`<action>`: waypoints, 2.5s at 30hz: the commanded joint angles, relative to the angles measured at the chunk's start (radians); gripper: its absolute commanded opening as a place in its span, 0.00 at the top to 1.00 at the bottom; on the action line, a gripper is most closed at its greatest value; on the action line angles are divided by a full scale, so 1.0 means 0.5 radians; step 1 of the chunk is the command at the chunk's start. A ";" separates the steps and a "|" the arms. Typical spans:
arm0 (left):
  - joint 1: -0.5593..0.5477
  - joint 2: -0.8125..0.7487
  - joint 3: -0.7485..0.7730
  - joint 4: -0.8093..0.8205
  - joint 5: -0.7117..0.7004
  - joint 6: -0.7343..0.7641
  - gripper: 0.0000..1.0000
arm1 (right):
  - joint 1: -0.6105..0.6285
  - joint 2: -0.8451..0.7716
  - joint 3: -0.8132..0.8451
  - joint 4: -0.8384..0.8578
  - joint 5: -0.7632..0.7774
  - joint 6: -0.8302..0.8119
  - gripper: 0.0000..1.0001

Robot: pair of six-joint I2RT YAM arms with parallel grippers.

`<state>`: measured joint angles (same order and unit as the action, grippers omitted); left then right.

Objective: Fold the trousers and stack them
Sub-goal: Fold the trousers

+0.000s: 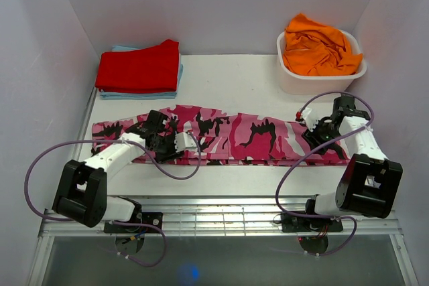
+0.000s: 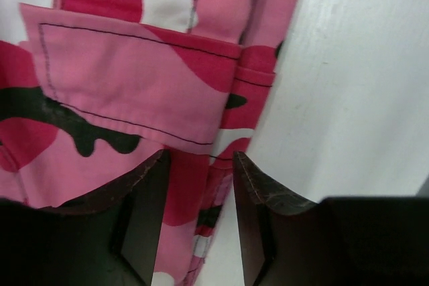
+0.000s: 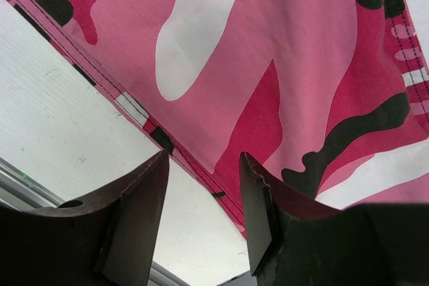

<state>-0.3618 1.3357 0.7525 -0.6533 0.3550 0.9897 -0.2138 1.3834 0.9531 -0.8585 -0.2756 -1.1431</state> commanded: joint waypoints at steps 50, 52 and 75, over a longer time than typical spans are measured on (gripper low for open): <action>-0.016 0.132 -0.195 -0.139 -0.078 0.095 1.00 | -0.045 0.086 -0.016 0.134 0.094 0.065 0.51; -0.016 0.243 -0.183 -0.108 -0.084 0.085 1.00 | -0.042 0.111 0.011 0.155 0.076 0.114 0.51; 0.570 0.071 0.587 0.030 0.228 -1.135 0.02 | -0.226 0.406 -0.228 0.242 0.150 0.148 0.43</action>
<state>-0.0757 1.3273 1.0134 -0.6411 0.3798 0.5465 -0.3141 1.5845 0.8944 -0.6399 -0.2028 -1.0275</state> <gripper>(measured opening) 0.978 0.555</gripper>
